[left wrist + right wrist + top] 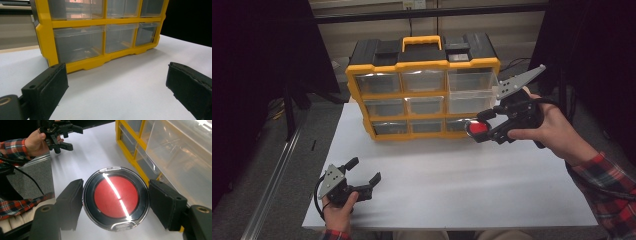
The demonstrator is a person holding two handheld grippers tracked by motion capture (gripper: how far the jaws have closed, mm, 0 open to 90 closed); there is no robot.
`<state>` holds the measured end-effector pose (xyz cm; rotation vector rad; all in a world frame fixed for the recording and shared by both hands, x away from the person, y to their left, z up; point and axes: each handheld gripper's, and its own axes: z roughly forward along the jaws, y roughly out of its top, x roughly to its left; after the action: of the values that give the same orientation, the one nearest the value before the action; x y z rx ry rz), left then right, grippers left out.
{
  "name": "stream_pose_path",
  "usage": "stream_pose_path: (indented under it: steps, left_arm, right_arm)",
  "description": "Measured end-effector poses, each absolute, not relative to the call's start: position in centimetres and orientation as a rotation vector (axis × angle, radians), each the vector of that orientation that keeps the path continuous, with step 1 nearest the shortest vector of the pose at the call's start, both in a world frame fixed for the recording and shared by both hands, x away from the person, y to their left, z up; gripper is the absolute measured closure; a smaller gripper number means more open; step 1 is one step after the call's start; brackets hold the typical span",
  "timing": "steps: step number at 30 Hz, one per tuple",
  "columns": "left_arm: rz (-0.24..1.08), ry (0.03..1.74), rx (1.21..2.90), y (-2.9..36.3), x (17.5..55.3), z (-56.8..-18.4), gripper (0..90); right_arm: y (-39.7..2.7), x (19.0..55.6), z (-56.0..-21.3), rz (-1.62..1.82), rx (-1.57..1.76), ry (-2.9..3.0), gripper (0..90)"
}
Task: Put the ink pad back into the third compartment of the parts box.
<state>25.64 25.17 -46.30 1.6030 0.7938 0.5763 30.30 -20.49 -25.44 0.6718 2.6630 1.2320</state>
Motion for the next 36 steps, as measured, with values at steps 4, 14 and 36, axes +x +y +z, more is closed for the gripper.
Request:
stream_pose_path:
  steps: [4,14,36]
  left_arm:
    - [0.574,0.793,1.604,25.2,25.6,-46.3,3.9]
    - [0.574,0.792,1.605,25.1,25.6,-46.3,3.9]
    - [0.575,0.792,1.605,25.2,25.6,-46.3,3.9]
  right_arm:
    - [-20.6,30.4,-25.0,1.233,0.671,2.658,30.0]
    - [-20.6,30.8,-24.1,1.226,0.667,2.651,30.0]
    - [-20.7,31.2,-22.7,1.223,0.668,2.630,30.0]
